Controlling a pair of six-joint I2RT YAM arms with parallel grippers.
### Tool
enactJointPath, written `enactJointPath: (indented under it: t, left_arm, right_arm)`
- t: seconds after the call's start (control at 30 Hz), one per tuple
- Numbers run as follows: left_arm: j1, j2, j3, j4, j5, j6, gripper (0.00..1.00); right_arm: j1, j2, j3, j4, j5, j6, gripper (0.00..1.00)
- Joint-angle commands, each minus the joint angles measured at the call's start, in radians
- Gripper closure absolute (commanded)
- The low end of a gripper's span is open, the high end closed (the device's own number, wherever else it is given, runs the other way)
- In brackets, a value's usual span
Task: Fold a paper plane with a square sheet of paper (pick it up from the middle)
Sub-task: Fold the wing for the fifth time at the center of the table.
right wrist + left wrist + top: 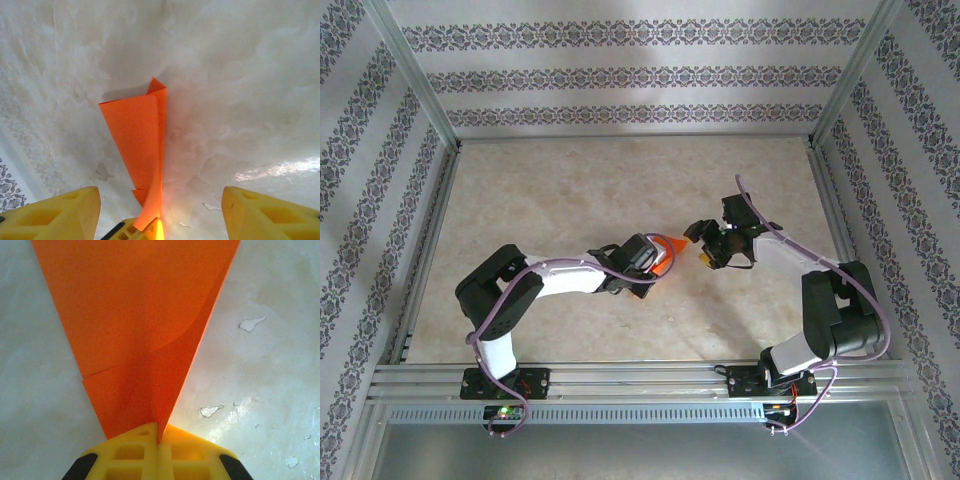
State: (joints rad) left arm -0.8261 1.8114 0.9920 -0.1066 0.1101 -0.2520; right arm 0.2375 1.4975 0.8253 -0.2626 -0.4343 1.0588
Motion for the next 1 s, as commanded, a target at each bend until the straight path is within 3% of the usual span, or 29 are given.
enactJointPath:
  t: [0.0,0.33,0.73,0.97]
  left_arm:
    - [0.032,-0.009,0.007,-0.022,0.089,-0.078,1.00]
    - [0.102,-0.011,-0.019,0.037,0.241,-0.174,1.00]
    - [0.138,0.011,-0.061,0.089,0.280,-0.262,1.00]
    - [0.169,0.020,-0.134,0.215,0.328,-0.331,1.00]
  right_arm:
    - [-0.012,-0.031,-0.018,-0.011,0.026,-0.041,0.34]
    - [-0.012,-0.030,-0.038,0.022,-0.002,-0.047,0.34]
    - [-0.009,-0.047,-0.091,0.155,-0.074,-0.134,0.35]
    - [0.016,0.007,-0.157,0.367,-0.227,-0.229,0.49]
